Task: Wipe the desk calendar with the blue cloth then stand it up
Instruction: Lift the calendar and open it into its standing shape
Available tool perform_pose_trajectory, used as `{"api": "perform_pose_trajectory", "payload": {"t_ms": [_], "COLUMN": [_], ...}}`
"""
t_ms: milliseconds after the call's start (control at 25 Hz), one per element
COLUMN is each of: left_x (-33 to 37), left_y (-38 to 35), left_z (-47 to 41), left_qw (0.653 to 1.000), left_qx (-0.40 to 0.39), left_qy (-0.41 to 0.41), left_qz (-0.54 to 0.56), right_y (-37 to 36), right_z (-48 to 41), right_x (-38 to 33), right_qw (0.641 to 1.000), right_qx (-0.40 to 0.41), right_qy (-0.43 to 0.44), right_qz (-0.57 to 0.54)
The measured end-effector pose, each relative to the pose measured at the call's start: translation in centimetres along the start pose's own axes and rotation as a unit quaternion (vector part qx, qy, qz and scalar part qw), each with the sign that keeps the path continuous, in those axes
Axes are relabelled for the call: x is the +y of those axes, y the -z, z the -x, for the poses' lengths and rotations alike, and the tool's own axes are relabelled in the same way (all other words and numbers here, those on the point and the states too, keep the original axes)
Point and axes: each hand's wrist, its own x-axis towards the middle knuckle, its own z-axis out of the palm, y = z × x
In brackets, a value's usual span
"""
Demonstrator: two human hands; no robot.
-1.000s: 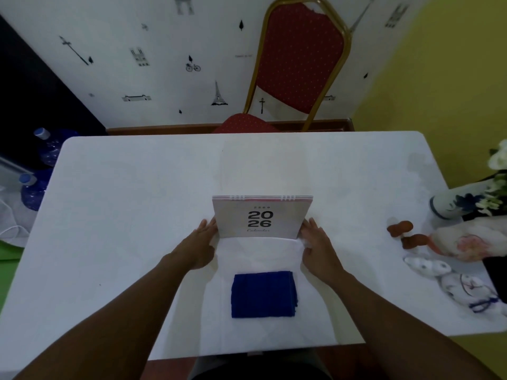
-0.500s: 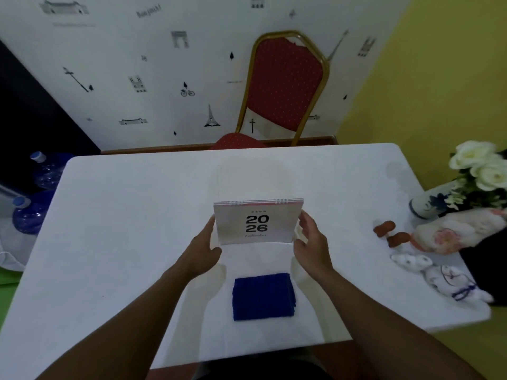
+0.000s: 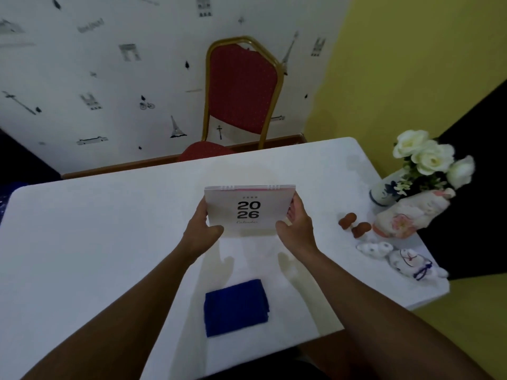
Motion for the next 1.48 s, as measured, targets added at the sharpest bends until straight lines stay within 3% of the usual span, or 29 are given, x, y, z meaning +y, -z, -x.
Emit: {"api": "perform_pose_trajectory", "payload": {"t_ms": [400,560,840,1080,1160,1320,1480], "left_x": [9.1,10.3,10.8,11.6,11.5,10.1,10.1], "left_y": [-11.5,-16.0,-21.6,-22.5,-22.1,-21.7,-22.1], "left_z": [-11.2,-14.9,-18.8,-18.0,-17.6,-17.4,-16.3], "left_qw": [0.993,0.989,0.983,0.973,0.975,0.986,0.988], "left_qx": [-0.113,-0.143,-0.179,-0.222,-0.214,-0.125,-0.124], "left_qy": [-0.025,-0.03,-0.019,-0.045,-0.048,-0.001,-0.051], "left_qz": [-0.009,-0.019,-0.046,-0.038,-0.043,-0.108,-0.079], "right_y": [11.9,14.9,16.9,17.2,17.0,16.2,15.8], "right_z": [-7.1,-8.7,-9.1,-9.5,-9.3,-8.6,-8.6], "right_x": [1.4,3.7,5.6,6.9,7.0,7.5,7.9], "right_qw": [0.989,0.974,0.948,0.946,0.944,0.939,0.934], "right_qx": [0.132,0.195,0.245,0.275,0.275,0.291,0.298], "right_qy": [-0.065,-0.078,-0.118,-0.109,-0.118,-0.122,-0.119], "right_qz": [-0.022,-0.079,-0.165,-0.135,-0.138,-0.141,-0.158]}}
